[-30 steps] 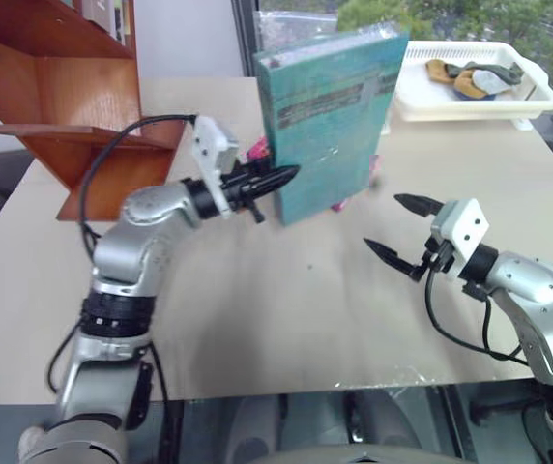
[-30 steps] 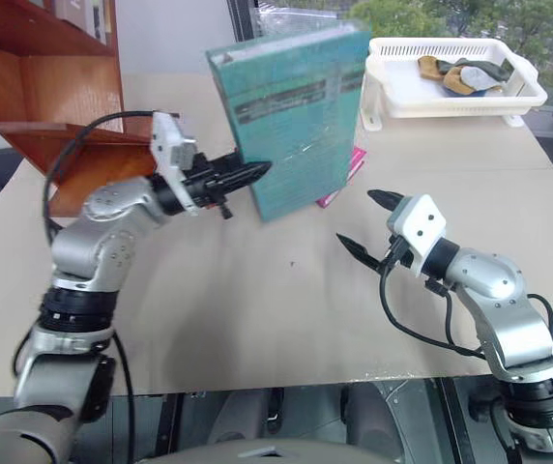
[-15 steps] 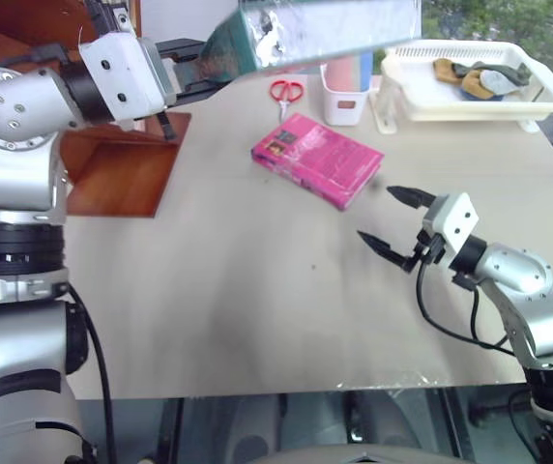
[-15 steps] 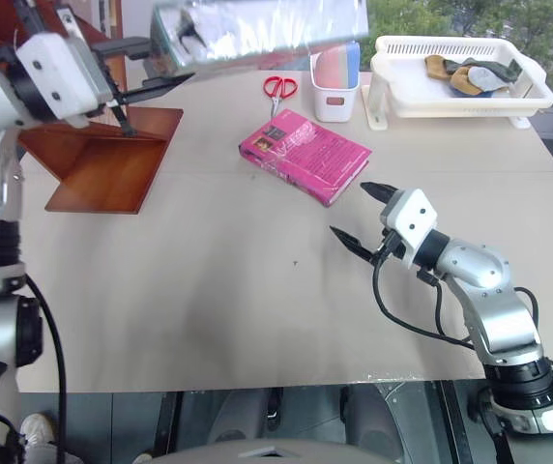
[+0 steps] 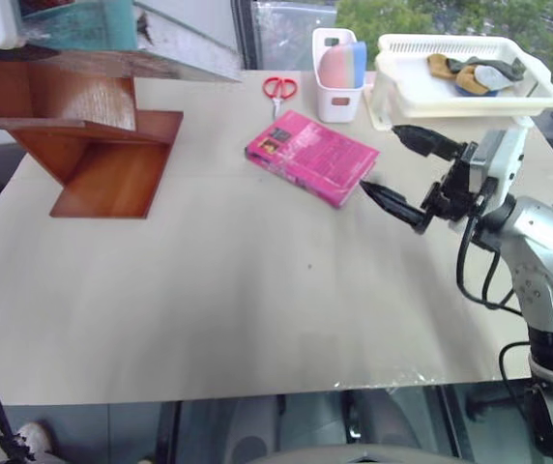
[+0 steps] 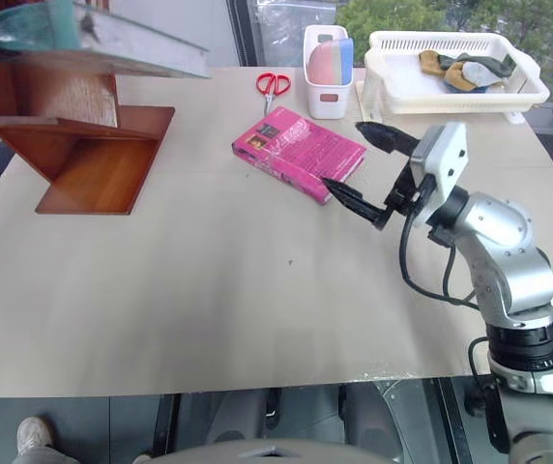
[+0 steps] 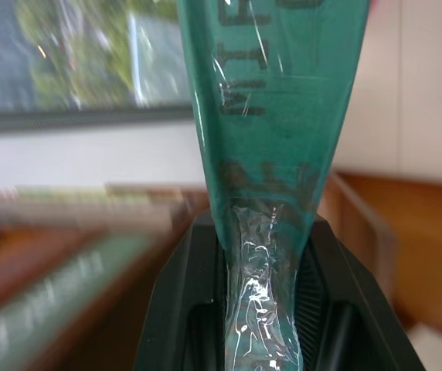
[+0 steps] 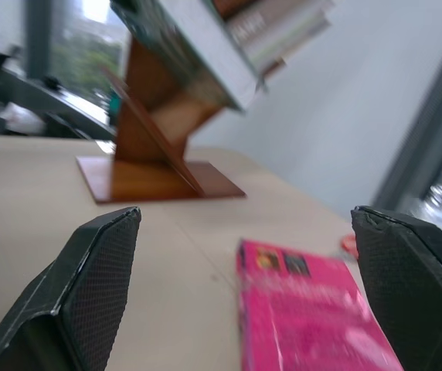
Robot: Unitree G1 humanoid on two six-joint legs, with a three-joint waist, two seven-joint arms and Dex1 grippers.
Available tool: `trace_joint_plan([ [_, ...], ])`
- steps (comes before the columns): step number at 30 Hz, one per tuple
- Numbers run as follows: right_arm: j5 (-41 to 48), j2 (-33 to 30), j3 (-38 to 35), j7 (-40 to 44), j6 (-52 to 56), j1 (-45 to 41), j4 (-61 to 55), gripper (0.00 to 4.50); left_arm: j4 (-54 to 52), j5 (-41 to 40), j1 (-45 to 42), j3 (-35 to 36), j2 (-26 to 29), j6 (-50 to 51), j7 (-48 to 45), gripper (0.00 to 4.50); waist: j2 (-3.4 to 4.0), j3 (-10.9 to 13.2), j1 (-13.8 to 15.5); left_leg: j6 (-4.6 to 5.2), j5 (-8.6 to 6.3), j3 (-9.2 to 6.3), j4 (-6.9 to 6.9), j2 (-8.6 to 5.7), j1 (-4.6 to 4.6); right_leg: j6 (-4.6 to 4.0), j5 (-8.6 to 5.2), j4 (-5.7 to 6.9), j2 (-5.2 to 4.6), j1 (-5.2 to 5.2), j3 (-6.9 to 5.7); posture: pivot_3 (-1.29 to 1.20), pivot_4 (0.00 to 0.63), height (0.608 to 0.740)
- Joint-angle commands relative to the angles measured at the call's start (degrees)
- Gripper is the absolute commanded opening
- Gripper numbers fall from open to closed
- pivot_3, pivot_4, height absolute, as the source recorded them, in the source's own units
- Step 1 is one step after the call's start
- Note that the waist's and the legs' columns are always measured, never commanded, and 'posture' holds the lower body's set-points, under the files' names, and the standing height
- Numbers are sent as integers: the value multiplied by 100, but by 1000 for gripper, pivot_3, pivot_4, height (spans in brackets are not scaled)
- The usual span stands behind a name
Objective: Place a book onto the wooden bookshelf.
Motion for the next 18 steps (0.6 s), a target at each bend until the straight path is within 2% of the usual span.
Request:
trace_joint_plan([
  [1, 178, -10, -90, 106, -28, -233, -84, 4500, 119, 209, -33, 114, 308, 120, -21, 664, 0, 0, 0, 0, 0, 1, 2, 0, 0, 0, 0, 1, 0, 0, 0, 0, 150, 740],
  [6, 273, 71, 66, 162, 49, -448, -157, 4500, 793, 871, 426, -2, 634, -156, 550, 664, 0, 0, -24, 0, 0, 8, 6, 6, 3, 0, 0, 23, 4, -9, 9, 0, 150, 740],
  [12, -91, 149, 476, 146, 7, -551, -166, 4500, 1643, 1070, 692, -96, 546, -742, 1234, 664, -2, -1, -50, 0, 0, 21, 9, 17, 14, -1, 1, 35, 12, -12, 24, 0, 150, 740],
  [18, -289, 175, 706, 149, 24, -638, -149, 4500, 2352, 1257, 525, -231, 334, -1307, 1900, 664, -3, -2, -107, -1, 1, 31, 9, 26, 18, -2, 1, 52, 26, -24, 43, 0, 150, 740],
])
